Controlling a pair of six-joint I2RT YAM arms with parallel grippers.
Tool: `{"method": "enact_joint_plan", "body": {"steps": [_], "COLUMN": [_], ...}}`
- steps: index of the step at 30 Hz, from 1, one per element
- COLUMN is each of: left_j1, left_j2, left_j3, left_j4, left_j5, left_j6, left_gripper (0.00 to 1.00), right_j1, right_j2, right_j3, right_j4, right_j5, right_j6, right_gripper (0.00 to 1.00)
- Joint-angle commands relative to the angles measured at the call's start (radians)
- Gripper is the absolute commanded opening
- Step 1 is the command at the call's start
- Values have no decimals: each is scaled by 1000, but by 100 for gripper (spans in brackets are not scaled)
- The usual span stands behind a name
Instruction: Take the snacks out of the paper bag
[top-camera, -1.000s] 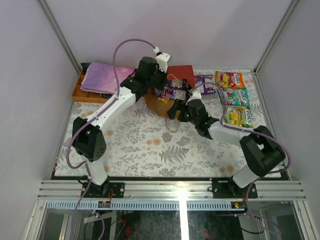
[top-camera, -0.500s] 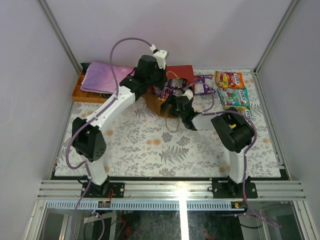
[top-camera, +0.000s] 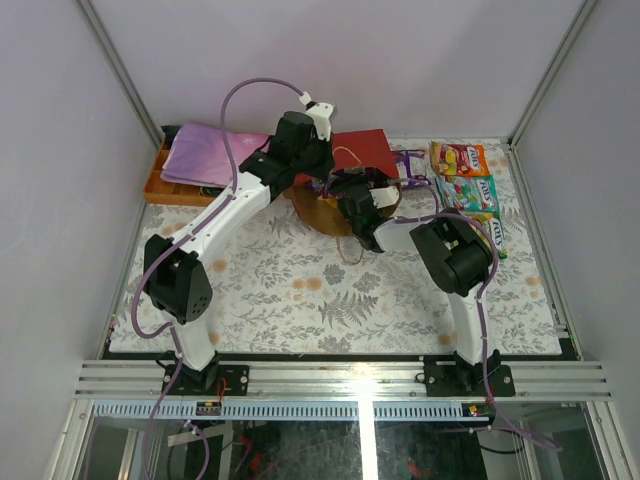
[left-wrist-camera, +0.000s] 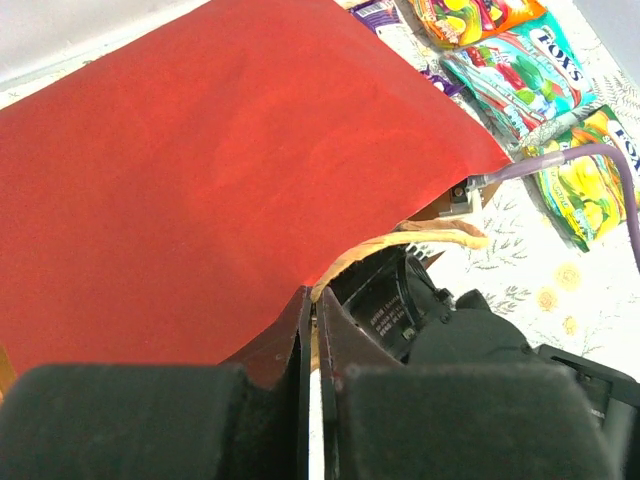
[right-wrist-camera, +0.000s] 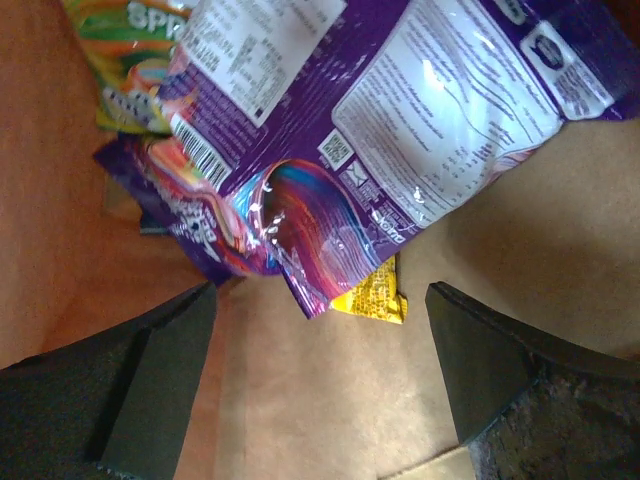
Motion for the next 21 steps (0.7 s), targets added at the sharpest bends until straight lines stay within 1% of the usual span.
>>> {"method": "enact_joint_plan", "body": {"steps": [1,5,8,13,15,16,17,19,21], "left_j1": [-3,-4,-3,-4,-4,-3,-4,-4,-3], "left_j2": [-37,-25,-14,6,14,16,17,13,11], "left_j3": [-5,-3,2,19,30,38,43,50,57], "left_j4": [-21,-31,-37,-43,-54,-64,-73,-92,-115], "left_j5": [23,32,35,50,51,50,44,30,6], "left_j6": [-20,-32,-37,-46,-45,-41,-37,-25,-5], "left_gripper": [0,0,0,0,1,1,1,1,2], "right_j1": [5,7,7,5,6,5,5,1,-6], "right_j2": [43,64,74,125,147,158,169,187,181], "right_j3": [62,112,111,154,162,160,155,138,111], "right_j4": [-99,-252,-262,-270,-252,-229,-192,-88,19], "right_j5": [151,180,202,215,225,234,245,243,222], "right_j6": [263,429,518,597,612,611,600,536,429], "right_gripper": [93,92,91,83,77,72,66,55,40]}}
